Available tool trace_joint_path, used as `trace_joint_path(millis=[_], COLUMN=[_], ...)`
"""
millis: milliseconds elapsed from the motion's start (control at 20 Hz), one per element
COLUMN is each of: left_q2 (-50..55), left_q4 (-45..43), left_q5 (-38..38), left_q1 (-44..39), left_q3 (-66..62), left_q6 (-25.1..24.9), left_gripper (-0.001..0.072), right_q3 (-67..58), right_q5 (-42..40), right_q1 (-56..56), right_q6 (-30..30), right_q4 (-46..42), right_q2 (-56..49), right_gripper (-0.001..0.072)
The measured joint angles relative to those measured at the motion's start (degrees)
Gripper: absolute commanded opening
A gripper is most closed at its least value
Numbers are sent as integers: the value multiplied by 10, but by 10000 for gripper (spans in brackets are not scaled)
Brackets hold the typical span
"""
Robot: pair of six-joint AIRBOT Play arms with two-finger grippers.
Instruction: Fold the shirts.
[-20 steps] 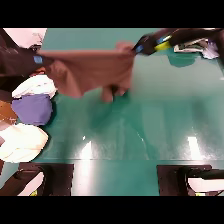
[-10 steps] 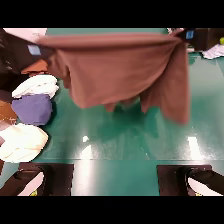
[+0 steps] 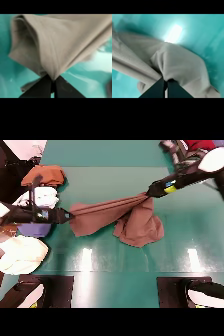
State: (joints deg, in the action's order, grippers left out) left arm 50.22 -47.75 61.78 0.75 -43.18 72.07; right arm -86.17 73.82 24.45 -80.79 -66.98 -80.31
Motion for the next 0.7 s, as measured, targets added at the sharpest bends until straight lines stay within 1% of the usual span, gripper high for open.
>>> trace_joint_path(millis=[100,150,200,250,300,350,500,600,700], left_q2=[12,21,31,41,50,56,67,70,73], left_q4=[-11,-15,-21,-38,-37,-27,-35,-44,-43], left_q5=[-59,-88,-115,-139,-160,-169,-167,-121,-86], left_q1=[0,0,0,2,2,0,13,30,40], left_q3=[34,44,51,56,57,56,32,14,9], left_q6=[-2,-3,-4,-3,-2,-2,-2,-4,-23], left_gripper=[29,106,333,440,429,429,429,430,432], right_q3=[6,2,-6,-17,-32,-49,-107,-137,-152], right_q5=[-33,-45,-57,-67,-73,-75,-58,-23,11], right_q1=[0,0,0,-2,-3,-3,-15,-27,-46], right_q6=[4,5,6,8,8,8,9,9,9], right_q4=[20,28,33,25,27,40,49,57,55], right_q2=[-40,-58,-78,-95,-113,-127,-153,-150,-133], right_gripper=[10,11,14,89,328,387,386,386,386])
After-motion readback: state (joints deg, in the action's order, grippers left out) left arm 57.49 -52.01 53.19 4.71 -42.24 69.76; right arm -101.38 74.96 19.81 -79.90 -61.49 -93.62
